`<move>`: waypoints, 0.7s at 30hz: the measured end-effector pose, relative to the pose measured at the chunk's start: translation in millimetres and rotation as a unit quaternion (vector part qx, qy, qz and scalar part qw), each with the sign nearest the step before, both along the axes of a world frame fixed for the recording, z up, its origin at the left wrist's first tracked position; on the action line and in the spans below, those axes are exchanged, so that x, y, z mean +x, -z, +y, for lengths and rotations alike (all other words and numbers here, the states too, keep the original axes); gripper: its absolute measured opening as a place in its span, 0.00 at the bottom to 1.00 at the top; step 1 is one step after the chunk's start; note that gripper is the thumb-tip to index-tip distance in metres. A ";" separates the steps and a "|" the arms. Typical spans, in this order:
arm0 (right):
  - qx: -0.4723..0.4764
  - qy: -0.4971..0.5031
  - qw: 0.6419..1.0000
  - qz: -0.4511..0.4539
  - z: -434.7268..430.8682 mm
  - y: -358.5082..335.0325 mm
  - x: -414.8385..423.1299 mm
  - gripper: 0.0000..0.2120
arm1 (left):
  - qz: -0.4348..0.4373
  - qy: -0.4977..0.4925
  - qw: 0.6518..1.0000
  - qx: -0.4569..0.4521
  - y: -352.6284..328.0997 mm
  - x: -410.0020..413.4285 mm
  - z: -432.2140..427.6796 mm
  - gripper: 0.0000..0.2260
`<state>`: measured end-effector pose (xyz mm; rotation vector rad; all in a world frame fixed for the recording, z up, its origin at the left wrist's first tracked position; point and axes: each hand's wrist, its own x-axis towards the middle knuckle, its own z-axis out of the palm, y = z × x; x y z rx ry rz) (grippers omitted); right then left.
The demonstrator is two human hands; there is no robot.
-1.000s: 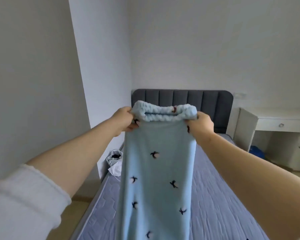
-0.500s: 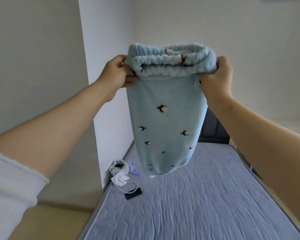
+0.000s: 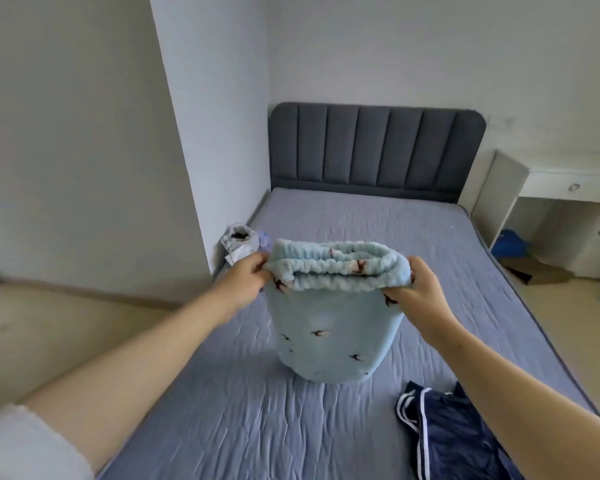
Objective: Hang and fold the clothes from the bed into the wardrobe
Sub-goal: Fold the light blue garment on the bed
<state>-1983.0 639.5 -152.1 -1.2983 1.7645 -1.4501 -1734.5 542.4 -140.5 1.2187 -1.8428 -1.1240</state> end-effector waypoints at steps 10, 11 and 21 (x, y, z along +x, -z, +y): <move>0.207 -0.019 0.977 0.040 40.0 123.8 8.2 0.12 | -0.099 -0.003 0.984 0.150 132.4 13.5 34.8 0.07; 0.221 -0.023 0.974 0.043 41.7 130.5 7.8 0.12 | -0.123 -0.007 0.982 0.146 140.8 13.3 34.6 0.06; 0.293 0.023 0.956 0.011 -0.9 189.8 -3.4 0.07 | -0.116 -0.072 0.943 0.304 192.3 -20.0 -8.8 0.07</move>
